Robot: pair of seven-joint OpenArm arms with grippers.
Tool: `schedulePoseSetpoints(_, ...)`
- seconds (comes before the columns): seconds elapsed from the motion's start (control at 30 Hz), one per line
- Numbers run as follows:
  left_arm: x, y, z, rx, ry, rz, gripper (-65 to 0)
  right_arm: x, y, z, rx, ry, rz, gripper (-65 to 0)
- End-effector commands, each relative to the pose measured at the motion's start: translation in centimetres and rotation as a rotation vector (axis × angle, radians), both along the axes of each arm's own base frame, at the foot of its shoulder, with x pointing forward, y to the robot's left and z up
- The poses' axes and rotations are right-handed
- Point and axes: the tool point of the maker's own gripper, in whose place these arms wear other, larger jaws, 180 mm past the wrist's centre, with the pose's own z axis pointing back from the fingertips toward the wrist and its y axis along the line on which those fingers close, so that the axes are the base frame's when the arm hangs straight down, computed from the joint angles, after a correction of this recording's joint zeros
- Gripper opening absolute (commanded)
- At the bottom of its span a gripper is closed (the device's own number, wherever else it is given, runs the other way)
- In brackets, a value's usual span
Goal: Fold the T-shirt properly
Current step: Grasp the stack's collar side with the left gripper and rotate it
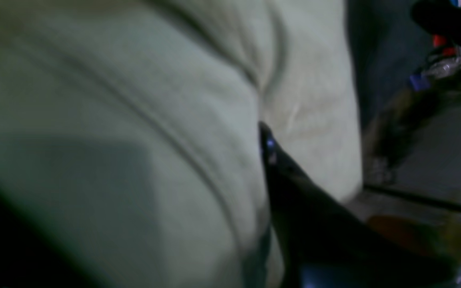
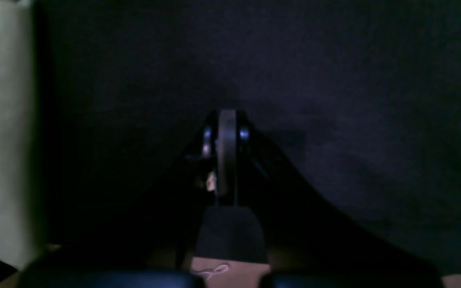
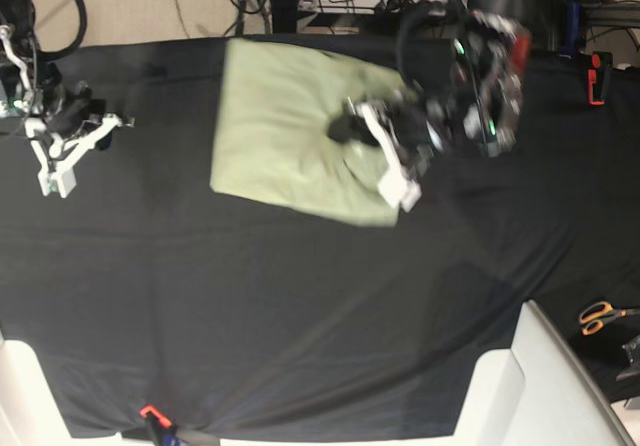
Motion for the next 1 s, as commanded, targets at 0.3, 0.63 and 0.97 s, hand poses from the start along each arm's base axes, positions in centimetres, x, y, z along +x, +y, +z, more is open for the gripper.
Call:
schedulePoseSetpoints(0.3, 4.9, -2.5, 1.1, 0.293, -0.104, -0.539, -65.0, 1.9, 1.8, 1.2, 0.052, -0.061, -0.004, -64.4)
schedulePoseSetpoints(0.63, 5.3, -5.2, -0.8, 0.581, -0.294, -0.996, -65.0, 1.8, 2.7, 0.9, 0.078, -0.058, -0.016, -64.4)
schedulePoseSetpoints(0.97, 5.1, -8.2, 0.9, 0.702, -0.540, -1.274, -65.0, 1.8, 2.4, 0.8, 0.070, -0.056, -0.026, -64.4)
